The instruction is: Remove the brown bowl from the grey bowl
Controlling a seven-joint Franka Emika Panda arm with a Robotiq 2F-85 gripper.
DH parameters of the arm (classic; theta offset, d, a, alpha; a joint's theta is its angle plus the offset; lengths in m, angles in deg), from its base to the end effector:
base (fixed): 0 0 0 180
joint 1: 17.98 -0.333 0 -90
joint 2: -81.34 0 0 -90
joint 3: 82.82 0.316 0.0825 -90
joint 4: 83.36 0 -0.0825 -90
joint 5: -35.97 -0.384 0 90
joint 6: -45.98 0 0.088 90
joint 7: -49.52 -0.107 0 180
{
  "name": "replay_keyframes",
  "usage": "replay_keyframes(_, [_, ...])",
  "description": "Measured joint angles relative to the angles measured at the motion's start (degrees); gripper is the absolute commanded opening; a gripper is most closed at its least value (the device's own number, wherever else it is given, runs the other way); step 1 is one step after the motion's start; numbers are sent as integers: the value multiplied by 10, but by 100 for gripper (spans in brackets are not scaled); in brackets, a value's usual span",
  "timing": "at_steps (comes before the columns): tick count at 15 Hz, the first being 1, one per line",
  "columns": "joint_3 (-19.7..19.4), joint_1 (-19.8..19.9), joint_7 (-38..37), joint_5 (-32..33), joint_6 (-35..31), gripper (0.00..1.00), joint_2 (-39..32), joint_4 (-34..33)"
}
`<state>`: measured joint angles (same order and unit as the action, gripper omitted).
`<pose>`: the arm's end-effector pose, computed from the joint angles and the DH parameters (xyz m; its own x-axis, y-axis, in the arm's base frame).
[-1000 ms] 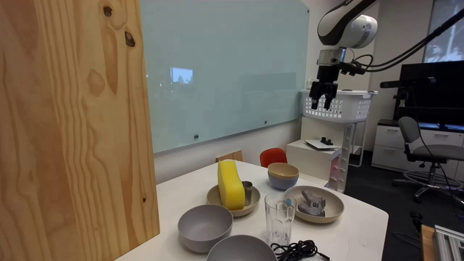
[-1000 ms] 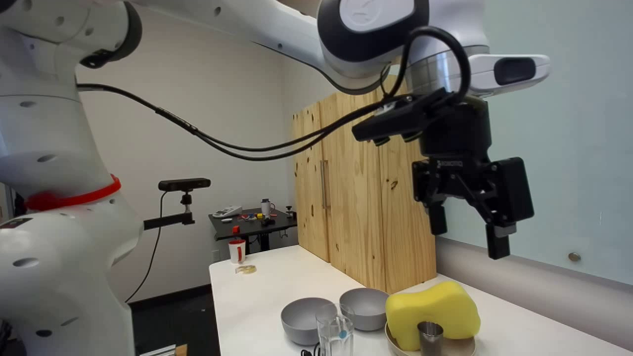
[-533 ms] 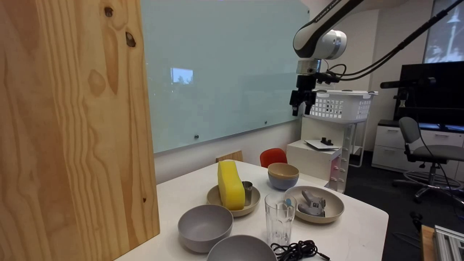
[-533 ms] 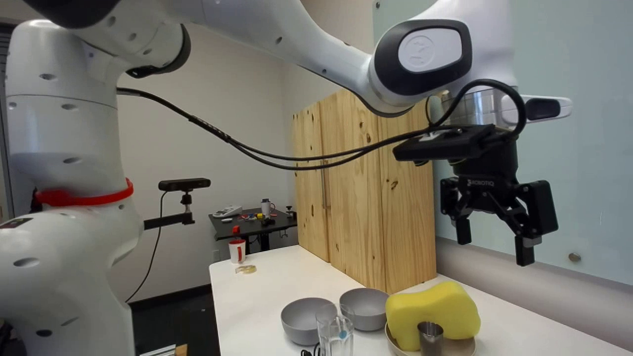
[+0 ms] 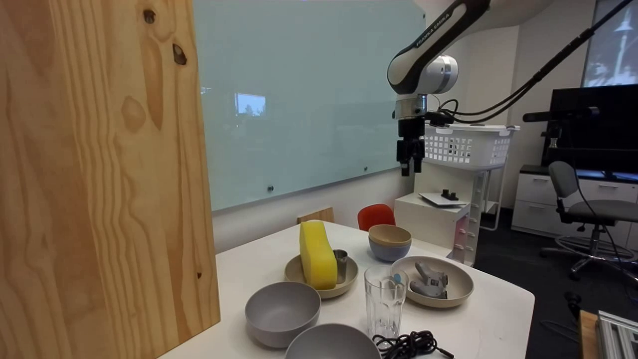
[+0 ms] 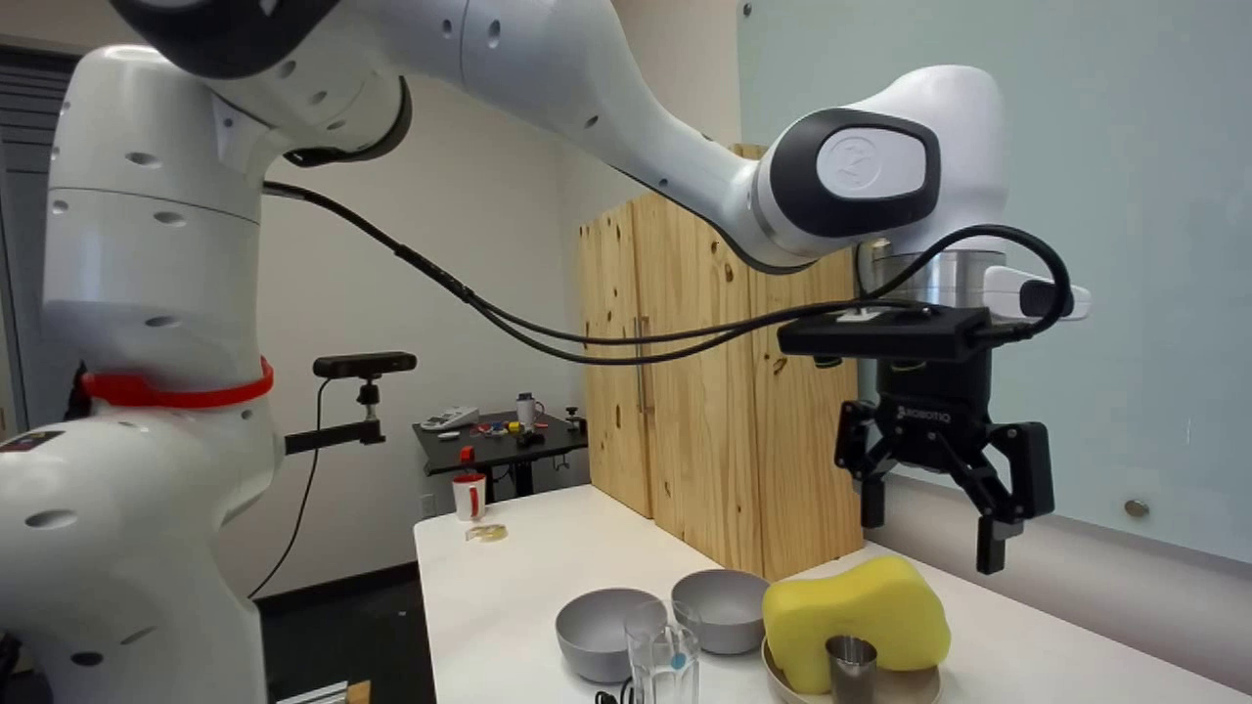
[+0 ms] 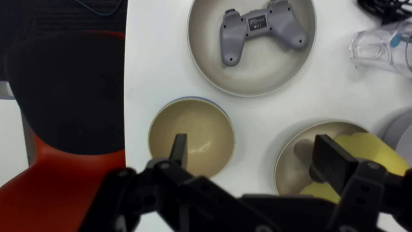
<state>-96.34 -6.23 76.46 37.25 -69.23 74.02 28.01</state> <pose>0.5251 -0.2455 0.4138 0.9965 0.0395 -0.0737 0.0409 -0.9990 0.0180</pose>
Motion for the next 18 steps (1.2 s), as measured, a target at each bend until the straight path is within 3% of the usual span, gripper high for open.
replay_keyframes(3, [0, 10, 60, 20, 36, 100, -1, 0])
replay_keyframes(10, [5, 12, 71, 27, 31, 100, 1, 0])
replay_keyframes(14, [9, 12, 128, 70, -37, 100, -15, 4])
replay_keyframes(18, [13, 17, 200, 70, -103, 100, -43, 5])
